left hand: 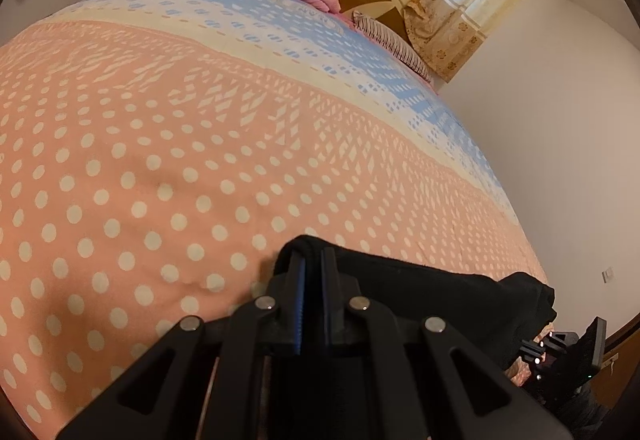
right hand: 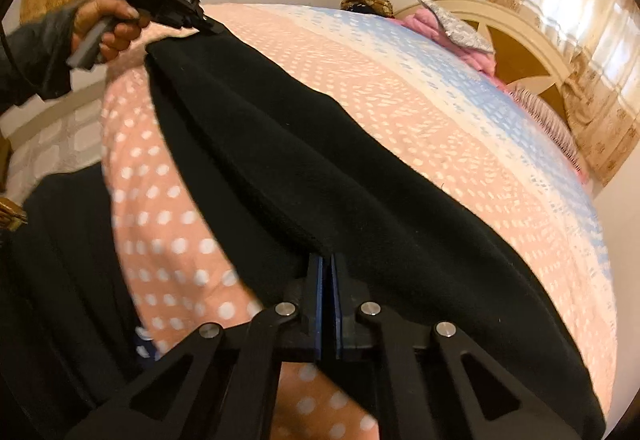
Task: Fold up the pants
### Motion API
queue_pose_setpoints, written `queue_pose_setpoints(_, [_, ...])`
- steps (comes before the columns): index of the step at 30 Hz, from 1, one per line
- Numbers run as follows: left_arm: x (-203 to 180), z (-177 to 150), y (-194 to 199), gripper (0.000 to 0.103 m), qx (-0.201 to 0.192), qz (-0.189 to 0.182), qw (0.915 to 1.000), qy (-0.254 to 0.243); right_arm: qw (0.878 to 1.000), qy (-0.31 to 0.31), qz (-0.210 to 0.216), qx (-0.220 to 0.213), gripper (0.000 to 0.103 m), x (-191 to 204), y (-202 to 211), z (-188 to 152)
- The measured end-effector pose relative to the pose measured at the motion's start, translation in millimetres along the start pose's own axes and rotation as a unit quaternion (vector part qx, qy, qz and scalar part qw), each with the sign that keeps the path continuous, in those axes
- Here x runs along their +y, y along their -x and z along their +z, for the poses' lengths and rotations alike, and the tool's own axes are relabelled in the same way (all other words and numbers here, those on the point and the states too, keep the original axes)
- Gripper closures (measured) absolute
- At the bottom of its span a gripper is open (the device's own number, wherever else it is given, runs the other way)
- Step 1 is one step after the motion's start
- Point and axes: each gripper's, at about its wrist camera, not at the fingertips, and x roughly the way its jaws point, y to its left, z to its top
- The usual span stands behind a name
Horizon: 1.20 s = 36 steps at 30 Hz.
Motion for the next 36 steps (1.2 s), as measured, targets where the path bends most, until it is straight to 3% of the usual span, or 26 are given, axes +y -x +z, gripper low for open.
queue_pose_setpoints(4, [2.3, -0.8, -0.4, 0.096, -0.001, -0.004, 1.0, 0.001, 1.0, 0.004, 0.021, 0.017, 0.1, 5.0, 4.1, -8.8])
queue_pose_setpoints(7, [2.2, -4.1, -1.9, 0.096, -0.001, 0.003, 1.0, -0.004, 0.999, 0.022, 0.013, 0.035, 0.1, 10.4, -9.8, -16.2])
queue_pose_setpoints(14, [-1.9, -6.4, 4.4, 0.093, -0.006, 0.006, 0.9998, -0.016, 0.999, 0.023, 0.011, 0.035, 0.099, 11.0, -5.9, -10.7])
queue_pose_setpoints(18, [-3.5, -10.8, 16.6, 0.092, -0.012, 0.027, 0.9988, -0.038, 0.999, 0.018, 0.018, 0.037, 0.096, 9.7, -11.0, -11.7])
queue_pose_setpoints(20, [-4.4, -14.3, 28.2, 0.092, -0.019, 0.041, 0.9978, -0.049, 0.999, 0.001, 0.028, 0.036, 0.083, 4.4, -9.7, -10.9])
queue_pose_setpoints(22, [-1.7, -17.9, 38.9, 0.081, -0.022, 0.051, 0.997, -0.053, 0.999, -0.013, 0.028, 0.034, 0.064, 0.7, -4.6, -12.6])
queue_pose_setpoints(24, [1.1, -20.6, 49.3, 0.071, -0.033, 0.07, 0.9955, -0.055, 0.999, -0.02, 0.018, 0.027, 0.062, -4.2, 0.8, -16.2])
queue_pose_setpoints(27, [-14.8, -26.6, 64.4, 0.07, -0.052, 0.095, 0.9903, -0.087, 0.997, -0.068, 0.015, 0.028, 0.062, -24.2, 11.8, -32.1])
queue_pose_setpoints(29, [-33.9, -30.8, 65.9, 0.07, -0.054, 0.08, 0.9895, -0.107, 0.992, -0.12, 0.003, 0.028, 0.062, -49.4, 22.5, -50.3])
queue_pose_setpoints(31, [-61.3, -35.7, 57.2, 0.062, -0.05, 0.047, 0.99, -0.123, 0.983, -0.183, -0.009, 0.027, 0.062, -75.8, 34.0, -69.3])
queue_pose_setpoints(33, [-92.2, -43.3, 39.9, 0.06, -0.036, 0.015, 0.9884, -0.147, 0.964, -0.265, -0.022, 0.017, 0.062, -107.4, 51.2, -94.2])
queue_pose_setpoints(36, [-139.5, -56.9, 10.6, 0.06, -0.006, -0.031, 0.9821, -0.186, 0.924, -0.376, -0.066, -0.001, 0.062, -150.0, 82.7, -137.8])
